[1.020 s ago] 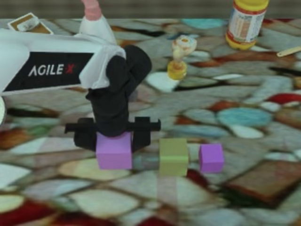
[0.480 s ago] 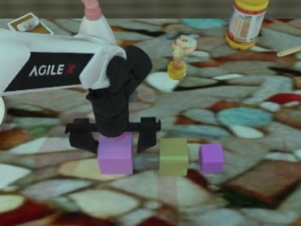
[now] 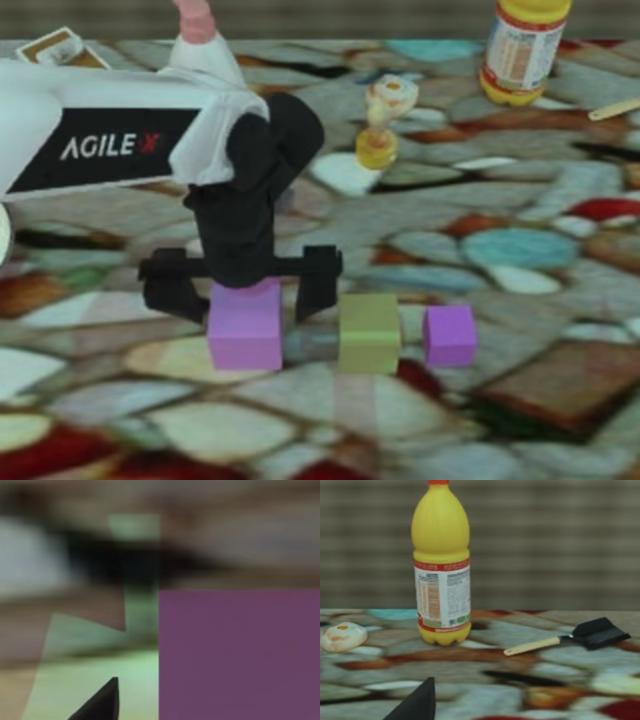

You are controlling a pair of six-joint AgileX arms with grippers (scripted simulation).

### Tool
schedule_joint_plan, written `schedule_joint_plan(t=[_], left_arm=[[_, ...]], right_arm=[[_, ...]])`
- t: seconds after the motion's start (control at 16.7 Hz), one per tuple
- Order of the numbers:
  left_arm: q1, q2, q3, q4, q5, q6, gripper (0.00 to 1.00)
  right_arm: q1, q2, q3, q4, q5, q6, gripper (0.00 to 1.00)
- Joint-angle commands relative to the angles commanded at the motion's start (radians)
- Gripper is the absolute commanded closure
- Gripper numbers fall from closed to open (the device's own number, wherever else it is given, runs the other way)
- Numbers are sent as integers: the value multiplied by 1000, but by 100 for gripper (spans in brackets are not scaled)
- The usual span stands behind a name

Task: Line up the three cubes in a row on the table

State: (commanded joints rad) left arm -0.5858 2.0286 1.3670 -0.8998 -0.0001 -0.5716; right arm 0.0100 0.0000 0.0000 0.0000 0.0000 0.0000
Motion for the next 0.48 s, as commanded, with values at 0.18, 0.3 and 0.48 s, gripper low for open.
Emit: schedule_joint_plan(t=[0.18, 0.3, 0.48], left_arm=[[10, -30, 67, -104, -1, -5, 0], [13, -56, 117, -187, 0, -4, 0], [17, -81, 154, -237, 0, -1, 0]], right_arm=[[0, 0, 0, 0, 0, 0, 0], [0, 0, 0, 0, 0, 0, 0], [0, 0, 0, 0, 0, 0, 0]])
